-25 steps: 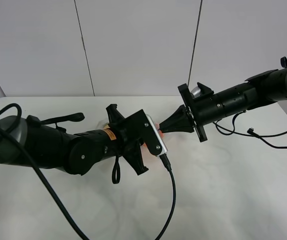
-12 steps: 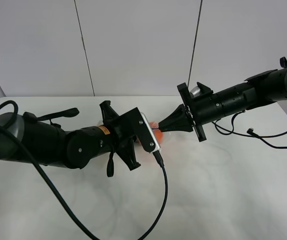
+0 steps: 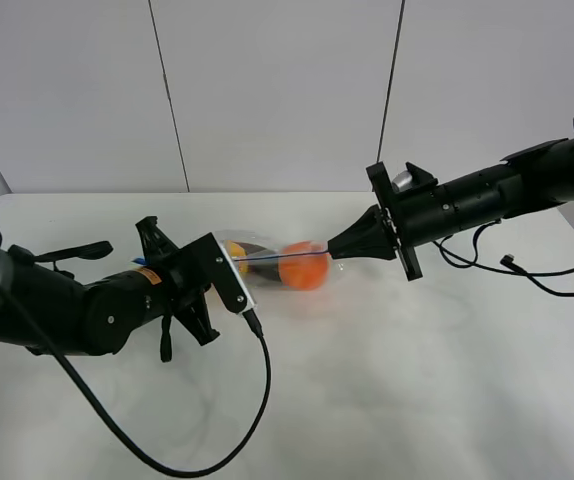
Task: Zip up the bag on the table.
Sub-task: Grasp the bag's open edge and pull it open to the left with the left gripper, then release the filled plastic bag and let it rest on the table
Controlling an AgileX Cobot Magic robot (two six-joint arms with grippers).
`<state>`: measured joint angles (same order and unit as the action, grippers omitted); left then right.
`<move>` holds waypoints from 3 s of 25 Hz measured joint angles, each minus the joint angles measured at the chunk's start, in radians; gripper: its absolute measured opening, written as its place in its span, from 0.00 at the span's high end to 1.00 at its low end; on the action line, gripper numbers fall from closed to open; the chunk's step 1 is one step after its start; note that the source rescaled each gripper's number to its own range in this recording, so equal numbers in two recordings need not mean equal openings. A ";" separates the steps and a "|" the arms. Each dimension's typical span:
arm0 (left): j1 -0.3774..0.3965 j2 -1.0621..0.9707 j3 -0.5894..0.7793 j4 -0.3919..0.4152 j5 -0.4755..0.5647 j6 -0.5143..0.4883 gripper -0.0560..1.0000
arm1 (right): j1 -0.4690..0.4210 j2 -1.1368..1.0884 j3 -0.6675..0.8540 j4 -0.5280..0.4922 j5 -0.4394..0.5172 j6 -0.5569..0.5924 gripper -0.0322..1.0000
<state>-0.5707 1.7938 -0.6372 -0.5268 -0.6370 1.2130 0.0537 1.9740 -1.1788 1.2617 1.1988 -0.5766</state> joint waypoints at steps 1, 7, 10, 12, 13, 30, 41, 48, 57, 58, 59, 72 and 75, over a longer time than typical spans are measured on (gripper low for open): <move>0.016 0.000 0.002 0.000 -0.008 0.000 0.95 | -0.007 0.000 0.000 0.000 0.001 0.001 0.97; 0.134 0.000 0.004 0.053 -0.031 0.003 0.95 | -0.013 0.000 0.000 0.001 0.002 0.001 0.97; 0.183 0.000 0.004 0.096 -0.031 0.002 0.95 | -0.013 0.000 0.000 0.004 0.002 0.001 0.97; 0.205 0.000 0.006 0.113 -0.031 0.001 0.95 | -0.013 0.000 0.000 0.002 0.002 0.001 0.97; 0.215 0.000 0.008 0.113 -0.031 0.000 0.95 | -0.013 0.000 0.000 -0.004 0.002 0.001 0.97; 0.261 0.000 0.009 0.155 -0.036 -0.032 0.90 | -0.014 0.000 0.000 -0.032 0.002 0.001 0.97; 0.299 0.004 0.009 0.135 -0.049 -0.132 0.07 | -0.022 0.000 0.000 -0.045 0.005 0.001 0.97; 0.462 0.004 0.009 0.122 -0.049 -0.250 0.02 | -0.022 0.000 0.000 -0.045 0.005 0.001 0.97; 0.581 0.004 -0.043 0.121 0.198 -0.677 0.03 | -0.022 0.000 0.000 -0.045 0.005 0.001 0.97; 0.589 0.004 -0.071 0.121 0.268 -0.692 0.03 | -0.022 0.000 0.000 -0.045 0.005 0.001 0.97; 0.596 0.005 -0.105 0.121 0.342 -0.700 0.03 | -0.022 0.000 0.000 -0.045 0.005 0.001 0.97; 0.616 0.041 -0.675 0.295 1.496 -1.020 0.04 | -0.022 0.000 0.000 -0.045 0.005 0.001 0.97; 0.616 0.055 -0.750 0.405 1.643 -1.124 0.04 | -0.022 0.000 0.000 -0.045 0.005 0.001 0.97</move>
<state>0.0449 1.8491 -1.3874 -0.1217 1.0057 0.0893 0.0315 1.9740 -1.1788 1.2163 1.2042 -0.5757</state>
